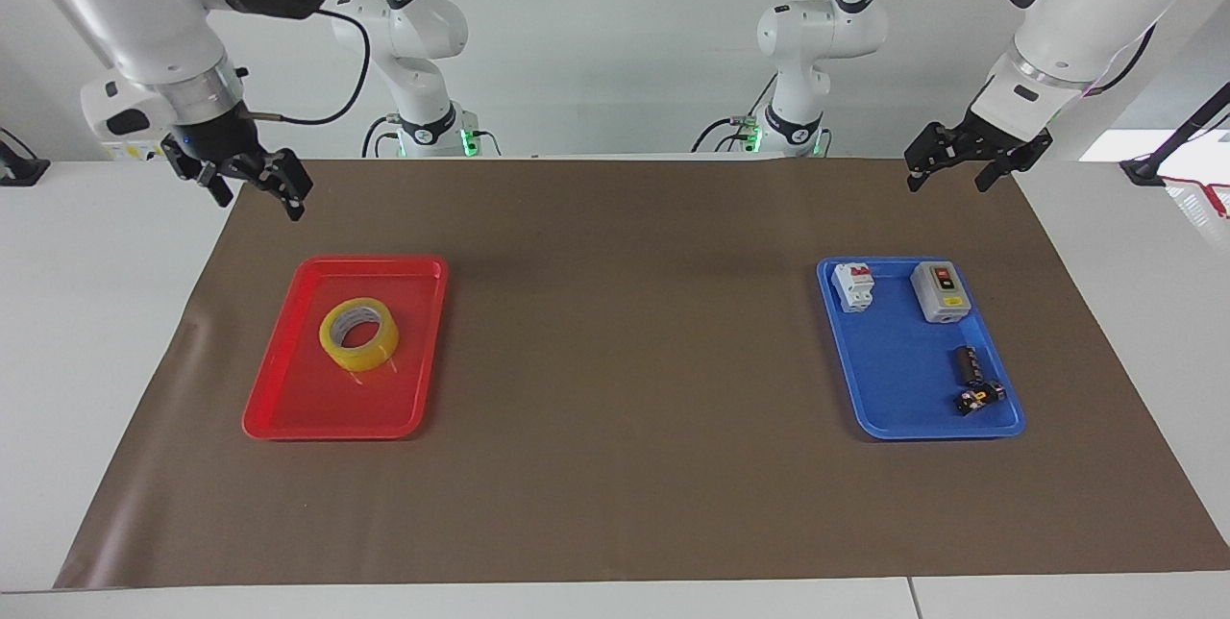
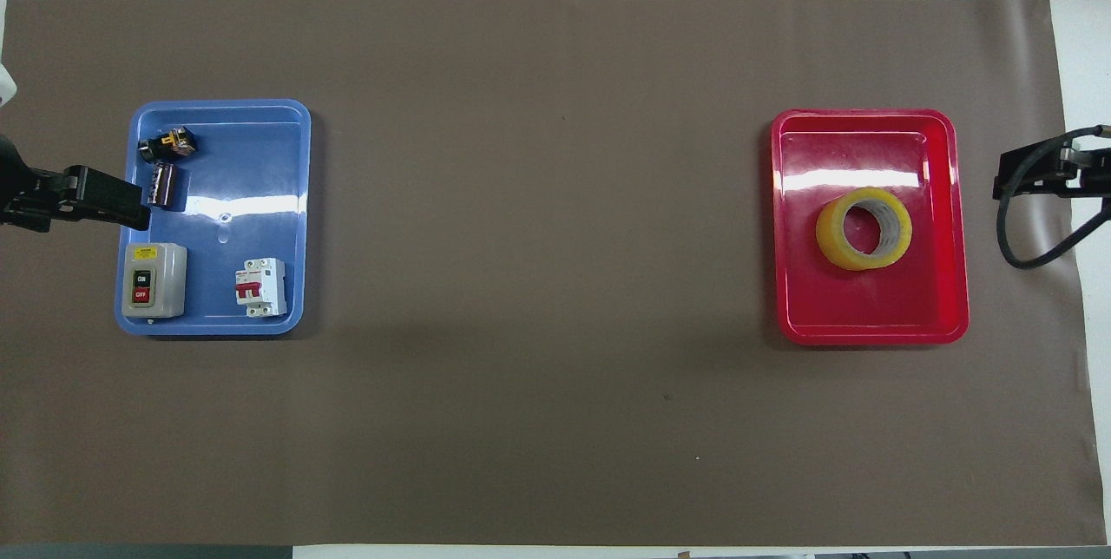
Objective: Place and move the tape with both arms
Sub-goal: 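Open the right gripper to release the tape and withdraw it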
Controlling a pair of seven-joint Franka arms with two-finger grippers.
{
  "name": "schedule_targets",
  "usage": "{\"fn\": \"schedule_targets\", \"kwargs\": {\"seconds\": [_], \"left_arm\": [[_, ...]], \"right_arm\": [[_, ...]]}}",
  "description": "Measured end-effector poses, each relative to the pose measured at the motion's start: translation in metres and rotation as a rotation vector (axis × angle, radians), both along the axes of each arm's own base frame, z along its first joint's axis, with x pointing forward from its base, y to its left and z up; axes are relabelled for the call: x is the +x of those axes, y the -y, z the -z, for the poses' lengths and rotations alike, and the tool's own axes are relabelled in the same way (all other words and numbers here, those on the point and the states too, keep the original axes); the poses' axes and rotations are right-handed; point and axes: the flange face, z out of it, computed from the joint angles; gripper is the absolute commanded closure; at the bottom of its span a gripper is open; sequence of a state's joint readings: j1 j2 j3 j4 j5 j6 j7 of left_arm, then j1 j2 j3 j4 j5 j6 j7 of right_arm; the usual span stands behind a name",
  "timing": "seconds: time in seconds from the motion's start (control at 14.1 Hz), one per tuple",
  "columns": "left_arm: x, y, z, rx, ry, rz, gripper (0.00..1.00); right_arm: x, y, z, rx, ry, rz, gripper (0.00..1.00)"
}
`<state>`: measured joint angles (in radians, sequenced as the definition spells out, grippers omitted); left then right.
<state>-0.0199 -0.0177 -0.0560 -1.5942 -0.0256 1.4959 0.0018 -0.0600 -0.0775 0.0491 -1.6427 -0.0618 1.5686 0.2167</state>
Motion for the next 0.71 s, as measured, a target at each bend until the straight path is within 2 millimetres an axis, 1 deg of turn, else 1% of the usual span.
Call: {"fn": "schedule_targets", "kwargs": {"seconds": [0.14,0.21,0.43,0.71], "left_arm": [[0.000,0.000,0.000,0.000,0.000,0.000,0.00],[0.000,0.000,0.000,0.000,0.000,-0.001,0.00],[0.000,-0.001,-0.001,0.003,0.006,-0.003,0.00],[-0.001,0.004,-0.004,0.013,0.012,0.008,0.00]], "right_arm": [[-0.010,-0.026,-0.019,0.018,0.007,-0.023,0.00],[-0.011,-0.033,-0.023,0.029,0.015,-0.030,0.00],[-0.011,-0.035,-0.023,0.041,0.003,-0.038,0.00],[-0.014,-0.029,-0.021,0.041,-0.029,-0.088,0.00]]}}
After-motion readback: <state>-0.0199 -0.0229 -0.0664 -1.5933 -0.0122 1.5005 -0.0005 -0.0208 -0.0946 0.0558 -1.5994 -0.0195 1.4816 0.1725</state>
